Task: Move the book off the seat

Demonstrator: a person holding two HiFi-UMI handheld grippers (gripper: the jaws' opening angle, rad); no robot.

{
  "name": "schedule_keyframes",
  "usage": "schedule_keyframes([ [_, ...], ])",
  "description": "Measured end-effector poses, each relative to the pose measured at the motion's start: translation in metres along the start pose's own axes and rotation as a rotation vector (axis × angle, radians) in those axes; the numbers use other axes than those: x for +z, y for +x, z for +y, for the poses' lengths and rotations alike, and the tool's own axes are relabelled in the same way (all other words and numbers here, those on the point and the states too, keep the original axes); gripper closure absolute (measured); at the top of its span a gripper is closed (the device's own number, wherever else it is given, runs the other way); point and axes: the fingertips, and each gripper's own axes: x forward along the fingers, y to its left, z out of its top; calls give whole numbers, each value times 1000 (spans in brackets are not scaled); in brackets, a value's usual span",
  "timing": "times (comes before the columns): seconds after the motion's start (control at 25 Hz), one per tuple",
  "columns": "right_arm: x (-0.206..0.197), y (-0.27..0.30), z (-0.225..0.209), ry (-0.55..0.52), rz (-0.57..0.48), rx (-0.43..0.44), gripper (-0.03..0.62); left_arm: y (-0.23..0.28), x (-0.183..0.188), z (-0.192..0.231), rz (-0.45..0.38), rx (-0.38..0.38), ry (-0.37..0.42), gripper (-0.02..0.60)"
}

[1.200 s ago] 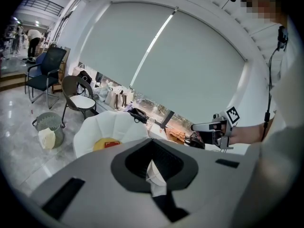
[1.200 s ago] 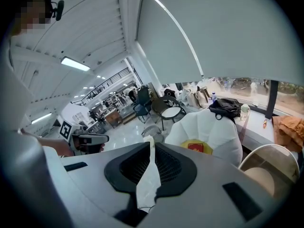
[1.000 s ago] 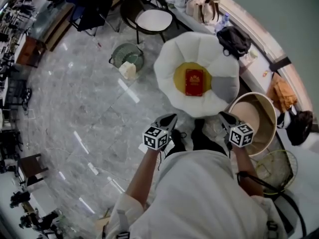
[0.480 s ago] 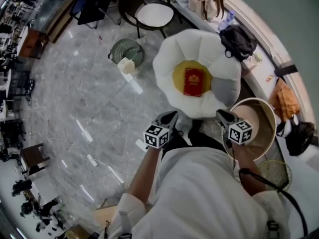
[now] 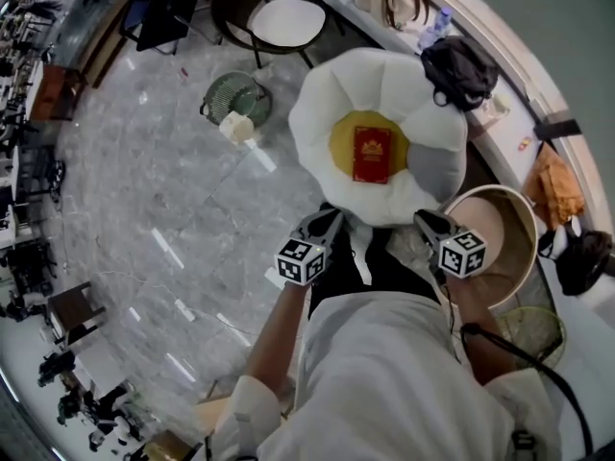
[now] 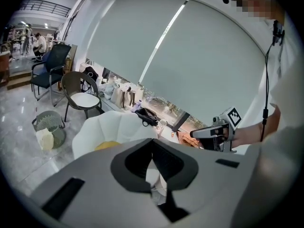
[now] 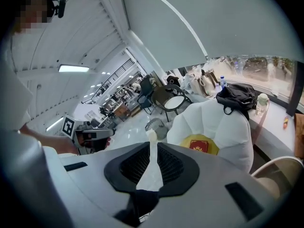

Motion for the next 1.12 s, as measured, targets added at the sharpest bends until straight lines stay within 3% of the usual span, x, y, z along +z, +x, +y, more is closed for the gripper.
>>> schedule_keyframes([
  [0.4, -3, 55, -39, 40, 23, -63, 541, 55, -3, 57, 63, -51, 15, 577],
  [0.72, -24, 114, -73, 87, 39, -94, 521, 101, -47, 112, 131, -70, -6, 572],
  [1.12, -71, 189, -130, 125, 73, -118, 482, 168, -108, 163, 192, -93, -40, 511],
])
